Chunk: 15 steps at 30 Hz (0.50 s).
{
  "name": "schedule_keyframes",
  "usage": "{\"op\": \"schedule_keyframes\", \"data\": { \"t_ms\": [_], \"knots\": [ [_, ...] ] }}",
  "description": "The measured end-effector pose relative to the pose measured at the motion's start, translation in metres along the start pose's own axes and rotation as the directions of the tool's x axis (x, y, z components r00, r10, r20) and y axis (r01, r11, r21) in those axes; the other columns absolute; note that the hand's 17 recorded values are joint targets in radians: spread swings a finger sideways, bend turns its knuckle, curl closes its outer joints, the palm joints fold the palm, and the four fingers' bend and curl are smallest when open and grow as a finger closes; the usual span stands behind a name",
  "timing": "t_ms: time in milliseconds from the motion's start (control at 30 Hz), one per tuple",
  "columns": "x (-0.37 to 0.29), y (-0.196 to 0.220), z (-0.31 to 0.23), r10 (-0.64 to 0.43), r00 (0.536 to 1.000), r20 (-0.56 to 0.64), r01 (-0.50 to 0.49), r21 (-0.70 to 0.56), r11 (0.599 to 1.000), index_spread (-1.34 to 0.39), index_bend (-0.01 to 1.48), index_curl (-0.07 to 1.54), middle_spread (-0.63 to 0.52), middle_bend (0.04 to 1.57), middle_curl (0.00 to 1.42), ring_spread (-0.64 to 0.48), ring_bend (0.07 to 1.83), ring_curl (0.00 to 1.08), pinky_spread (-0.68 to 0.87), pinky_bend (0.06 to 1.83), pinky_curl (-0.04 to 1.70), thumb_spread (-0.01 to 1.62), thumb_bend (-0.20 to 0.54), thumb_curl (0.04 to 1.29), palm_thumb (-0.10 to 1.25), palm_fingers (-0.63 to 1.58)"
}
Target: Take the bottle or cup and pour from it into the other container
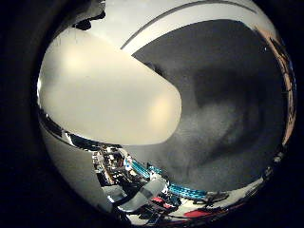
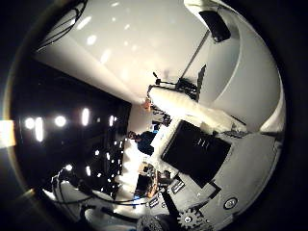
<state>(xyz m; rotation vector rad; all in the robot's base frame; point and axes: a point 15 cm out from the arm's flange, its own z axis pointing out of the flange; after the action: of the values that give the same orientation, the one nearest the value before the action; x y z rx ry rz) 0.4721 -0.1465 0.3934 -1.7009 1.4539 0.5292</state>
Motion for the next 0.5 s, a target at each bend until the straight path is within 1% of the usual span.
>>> {"op": "schedule_keyframes", "data": {
  "t_ms": [67, 133, 200, 267, 367, 433, 500],
  "knots": [
    [-0.006, -0.009, 0.006, -0.033, 0.996, -0.084, 0.031, -0.018, 0.999, -0.46, 0.32, 0.98, -0.17, 1.05, 0.66, -0.2, 1.18, 0.55, -0.42, 1.09, 0.56, 0.99, -0.026, 0.43, 0.76, 1.12],
    [-0.016, -0.019, 0.015, -0.084, 0.982, -0.17, 0.077, -0.044, 0.996, -0.46, 0.32, 0.99, -0.17, 1.05, 0.66, -0.2, 1.18, 0.56, -0.42, 1.09, 0.56, 0.99, -0.026, 0.43, 0.75, 1.12],
    [-0.025, -0.022, 0.032, -0.133, 0.963, -0.233, 0.112, -0.102, 0.988, -0.46, 0.32, 0.99, -0.17, 1.04, 0.67, -0.21, 1.19, 0.56, -0.42, 1.08, 0.57, 0.99, -0.025, 0.43, 0.75, 1.12],
    [-0.034, -0.026, 0.046, -0.176, 0.943, -0.283, 0.137, -0.151, 0.979, -0.47, 0.31, 0.99, -0.18, 1.04, 0.67, -0.21, 1.19, 0.56, -0.43, 1.08, 0.57, 0.99, -0.025, 0.43, 0.75, 1.12],
    [-0.043, -0.033, 0.067, -0.208, 0.921, -0.328, 0.147, -0.2, 0.969, -0.47, 0.31, 1.0, -0.18, 1.04, 0.68, -0.21, 1.19, 0.56, -0.43, 1.08, 0.58, 0.99, -0.025, 0.43, 0.75, 1.12],
    [-0.046, -0.038, 0.084, -0.247, 0.893, -0.377, 0.159, -0.249, 0.955, -0.47, 0.31, 1.0, -0.18, 1.03, 0.68, -0.21, 1.18, 0.56, -0.43, 1.08, 0.59, 1.0, -0.025, 0.42, 0.75, 1.11],
    [-0.047, -0.045, 0.098, -0.294, 0.849, -0.439, 0.173, -0.295, 0.94, -0.47, 0.31, 1.01, -0.18, 1.02, 0.68, -0.21, 1.18, 0.56, -0.44, 1.07, 0.59, 1.0, -0.027, 0.42, 0.75, 1.11]
  ]
}}
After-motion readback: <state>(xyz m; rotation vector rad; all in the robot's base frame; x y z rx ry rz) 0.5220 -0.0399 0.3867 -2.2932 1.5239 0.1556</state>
